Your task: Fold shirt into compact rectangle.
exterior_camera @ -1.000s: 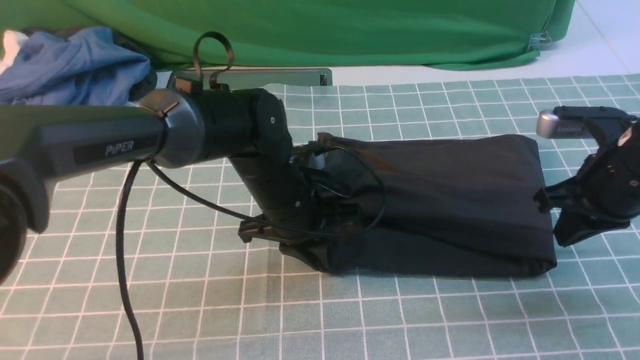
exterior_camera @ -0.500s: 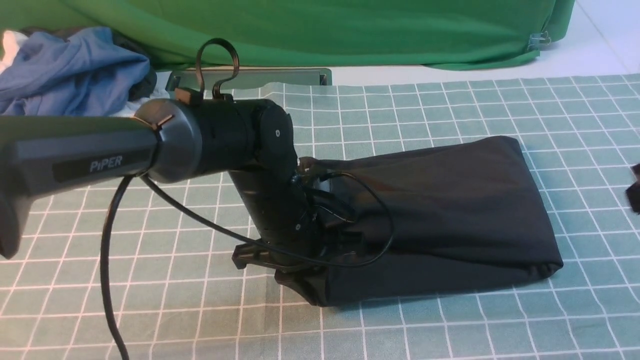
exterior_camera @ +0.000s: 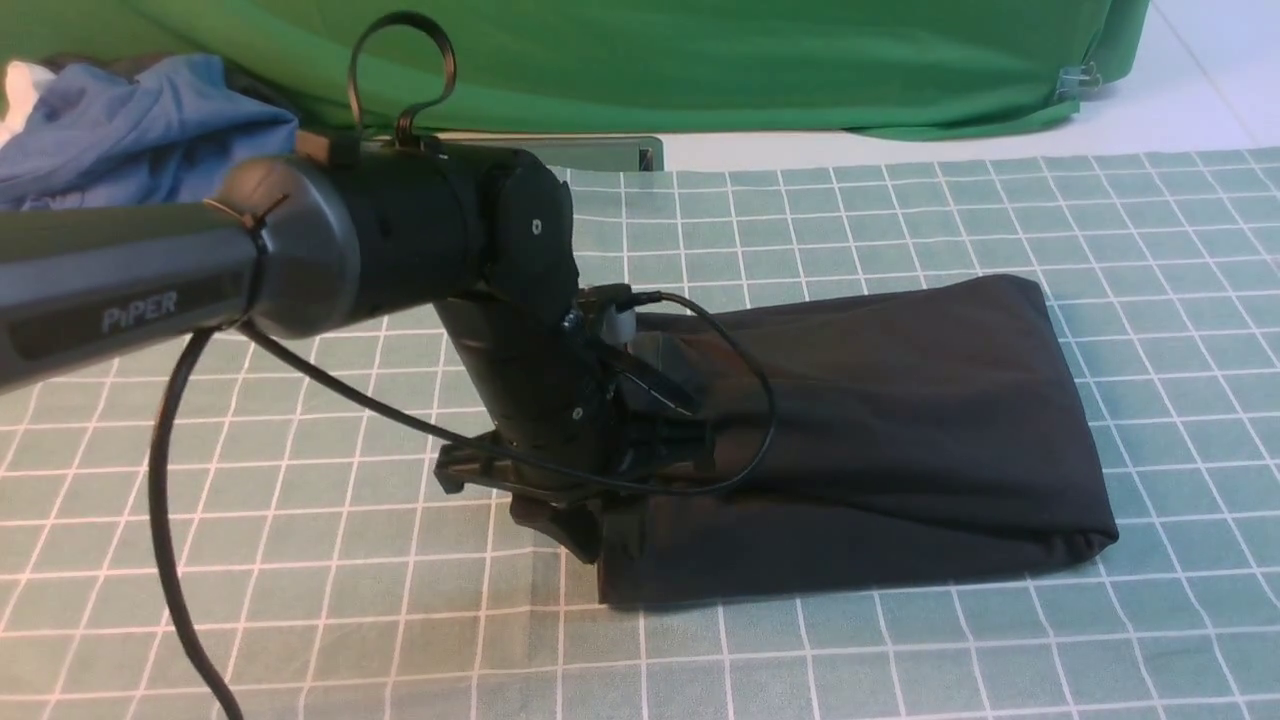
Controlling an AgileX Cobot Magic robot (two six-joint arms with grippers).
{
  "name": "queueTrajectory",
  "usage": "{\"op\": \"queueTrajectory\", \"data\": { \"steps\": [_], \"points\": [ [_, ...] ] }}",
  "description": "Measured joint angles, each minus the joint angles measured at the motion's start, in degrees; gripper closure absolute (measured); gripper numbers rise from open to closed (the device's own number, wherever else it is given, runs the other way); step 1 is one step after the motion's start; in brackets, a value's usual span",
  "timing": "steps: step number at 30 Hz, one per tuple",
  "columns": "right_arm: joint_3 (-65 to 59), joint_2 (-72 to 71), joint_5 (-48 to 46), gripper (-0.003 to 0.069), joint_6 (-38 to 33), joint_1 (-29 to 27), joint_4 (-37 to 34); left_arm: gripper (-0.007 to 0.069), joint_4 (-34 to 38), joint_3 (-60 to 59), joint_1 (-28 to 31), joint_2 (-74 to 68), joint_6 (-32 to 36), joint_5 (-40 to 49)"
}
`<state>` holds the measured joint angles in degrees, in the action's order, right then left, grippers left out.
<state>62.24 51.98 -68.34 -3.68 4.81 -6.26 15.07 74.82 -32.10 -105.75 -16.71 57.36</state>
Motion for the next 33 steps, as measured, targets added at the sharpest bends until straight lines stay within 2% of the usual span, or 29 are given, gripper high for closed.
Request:
{"op": "queueTrajectory", "data": {
  "steps": [4,7,15,20,21,22,25,27,28,30,33],
  "points": [
    [-0.3,-0.4,-1.5,0.0631,-0.7,0.0,1.3,0.0293,-2.9,2.0,0.0,1.6,0.0,3.5],
    [-0.3,-2.1,-1.6,0.0631,-1.4,0.0,1.6,0.0251,-4.2,2.9,0.0,3.6,0.0,4.7],
    [-0.3,-13.8,-1.1,0.0631,-8.2,0.0,2.0,0.0253,-4.3,3.3,0.1,6.3,0.0,0.9],
    [-1.0,-21.9,-1.3,0.0631,-9.4,0.0,2.1,0.0309,-4.4,3.3,0.1,6.3,0.0,-0.1],
    [-1.9,-25.3,-1.0,0.0631,-9.4,0.0,2.1,0.0347,-4.6,3.3,0.1,6.3,0.0,-0.6],
    [-2.0,-25.8,-0.9,0.0631,-9.4,0.0,2.1,0.0353,-4.6,3.3,0.1,6.3,0.0,-0.6],
    [-7.3,-33.3,2.5,0.0631,-9.6,0.0,0.7,0.0466,-6.2,3.3,0.1,6.3,0.2,-1.9],
    [-12.5,-37.9,7.3,0.0629,-10.7,0.0,-2.8,0.0522,-7.9,3.3,0.1,6.3,0.2,-3.1],
    [-12.5,-38.3,7.9,0.0629,-10.8,0.0,-3.2,0.0522,-8.1,3.3,0.1,6.3,0.2,-3.2],
    [-22.5,-43.8,19.2,0.0627,-12.2,0.0,-8.0,0.0579,-9.9,3.3,0.1,6.3,0.2,-4.0],
    [-30.4,-45.4,30.1,0.0625,-12.4,0.0,-9.1,0.0601,-10.5,3.3,0.1,6.3,0.5,-4.4]
  ]
}}
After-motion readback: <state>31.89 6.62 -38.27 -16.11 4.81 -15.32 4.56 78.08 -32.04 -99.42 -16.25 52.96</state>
